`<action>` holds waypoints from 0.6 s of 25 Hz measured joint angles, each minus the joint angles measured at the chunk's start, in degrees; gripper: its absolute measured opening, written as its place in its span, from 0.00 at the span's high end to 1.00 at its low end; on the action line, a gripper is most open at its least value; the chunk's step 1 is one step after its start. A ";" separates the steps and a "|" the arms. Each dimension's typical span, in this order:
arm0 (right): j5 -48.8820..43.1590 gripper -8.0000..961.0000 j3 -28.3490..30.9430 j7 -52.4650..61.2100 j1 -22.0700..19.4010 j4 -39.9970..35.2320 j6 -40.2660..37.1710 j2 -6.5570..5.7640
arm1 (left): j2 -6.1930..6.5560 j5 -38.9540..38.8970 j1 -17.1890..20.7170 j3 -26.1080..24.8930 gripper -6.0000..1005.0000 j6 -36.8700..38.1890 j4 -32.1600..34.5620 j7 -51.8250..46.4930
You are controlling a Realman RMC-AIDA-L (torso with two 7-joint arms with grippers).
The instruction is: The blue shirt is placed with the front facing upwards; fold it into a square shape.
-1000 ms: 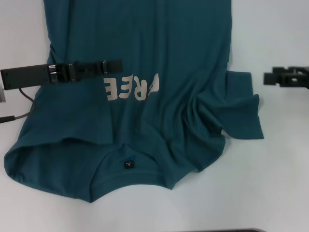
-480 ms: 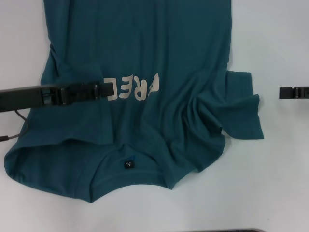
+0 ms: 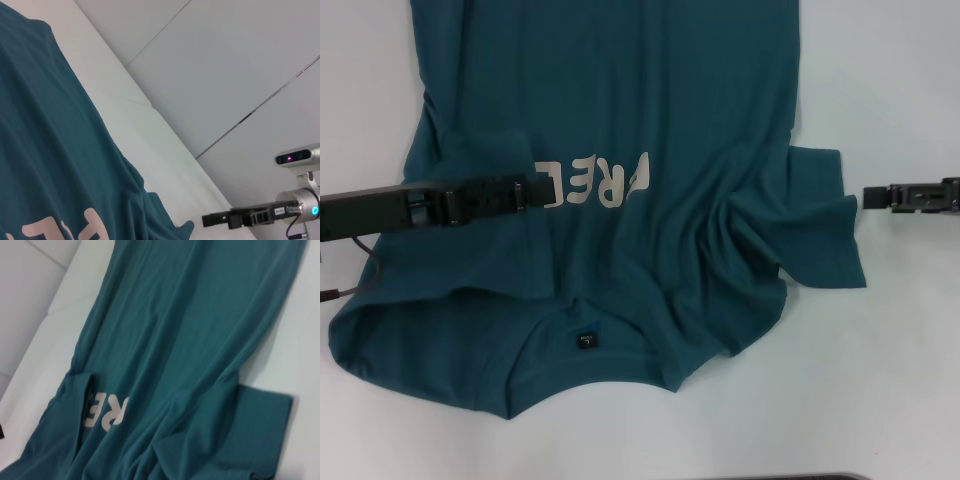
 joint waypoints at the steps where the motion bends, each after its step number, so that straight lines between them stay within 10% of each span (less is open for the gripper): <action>1: -0.56 0.05 -0.02 -0.03 0.27 0.19 0.17 0.29 | 0.00 0.00 0.00 -0.01 0.11 -0.02 0.01 0.00; 15: -1.47 0.06 -0.01 -0.45 1.27 0.91 3.68 3.09 | 0.31 -0.05 -0.38 -0.05 0.11 -0.51 0.02 0.06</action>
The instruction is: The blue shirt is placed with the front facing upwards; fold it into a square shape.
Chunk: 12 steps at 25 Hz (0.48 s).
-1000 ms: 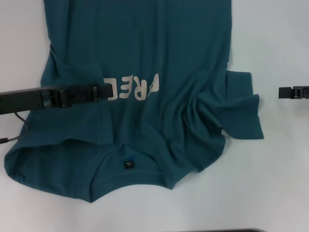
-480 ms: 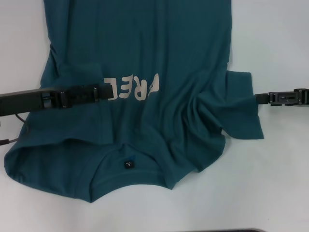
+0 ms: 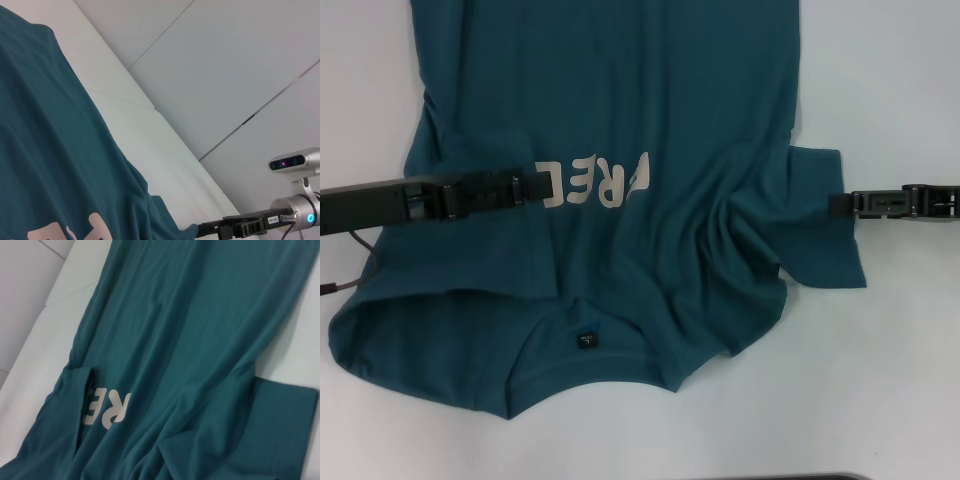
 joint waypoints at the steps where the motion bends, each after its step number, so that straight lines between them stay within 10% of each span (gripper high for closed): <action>1: -0.02 0.06 0.00 -0.03 0.09 0.21 0.30 0.15 | 0.00 0.00 -0.03 0.00 0.11 -0.02 0.00 0.00; 12: -0.02 0.07 -0.09 -0.18 0.49 1.02 1.71 0.42 | 0.09 0.42 -0.11 0.00 0.12 -0.78 0.00 0.02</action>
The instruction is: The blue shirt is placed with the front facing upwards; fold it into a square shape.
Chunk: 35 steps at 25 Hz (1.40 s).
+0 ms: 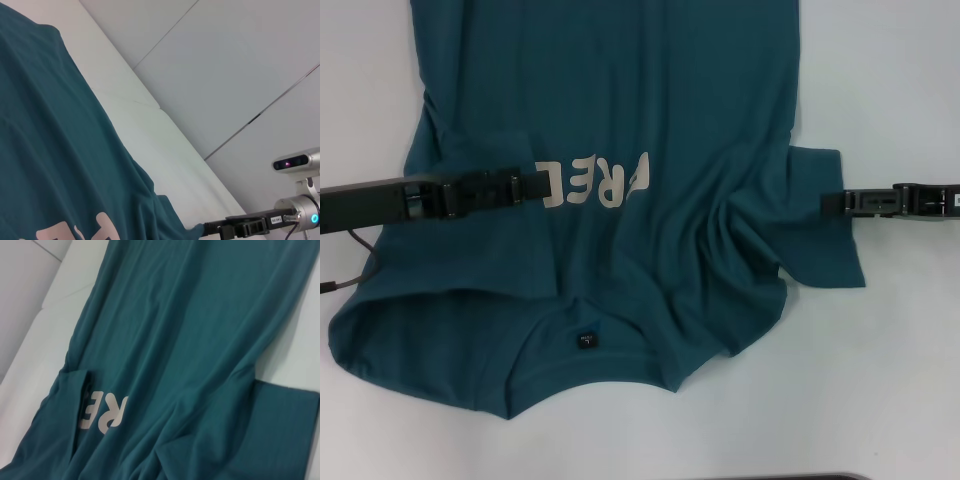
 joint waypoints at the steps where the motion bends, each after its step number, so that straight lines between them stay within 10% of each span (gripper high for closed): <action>1: 0.00 0.07 0.00 0.00 0.09 0.00 0.00 0.00 | 0.00 0.01 -0.02 0.00 0.12 0.00 0.00 0.02; 35: 1.17 0.14 -0.40 -1.27 1.74 2.88 0.56 0.12 | -0.18 0.01 -0.70 0.44 0.12 -1.21 0.17 0.07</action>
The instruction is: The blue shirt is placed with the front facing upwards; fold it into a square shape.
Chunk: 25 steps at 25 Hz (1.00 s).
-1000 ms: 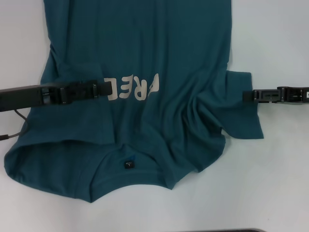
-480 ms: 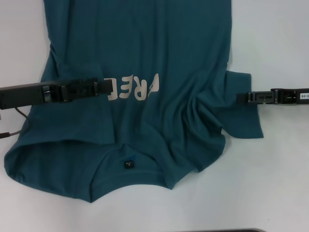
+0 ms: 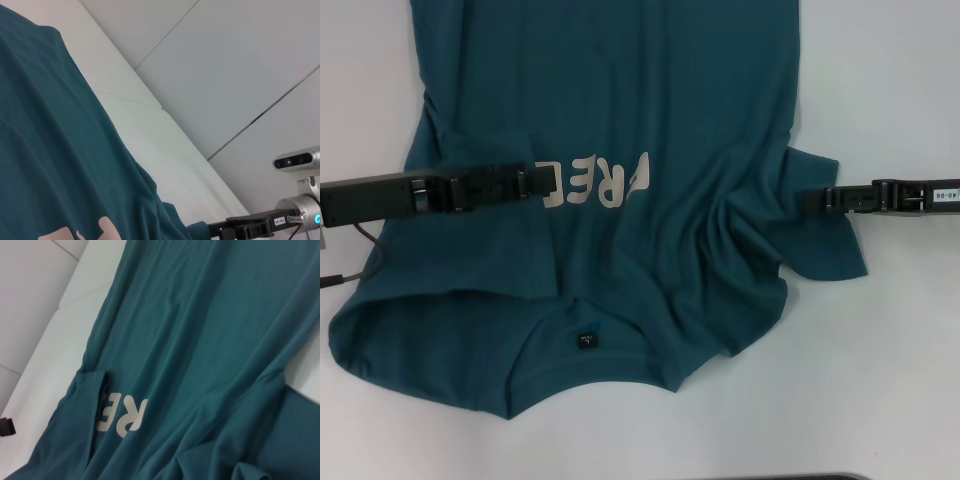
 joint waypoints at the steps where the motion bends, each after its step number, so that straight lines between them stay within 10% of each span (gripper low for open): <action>1: 0.15 0.15 0.02 0.11 -0.04 0.01 0.11 0.00 | -0.02 0.00 0.00 0.00 0.12 -0.02 0.01 0.00; 5: 0.25 0.18 0.06 0.46 -0.41 0.09 0.93 -0.03 | -0.08 0.00 0.00 0.01 0.12 -0.05 0.00 0.00; 25: 0.24 0.99 0.77 0.39 -0.39 0.20 2.75 0.56 | -0.05 0.00 0.11 -0.03 0.12 -0.21 0.00 0.34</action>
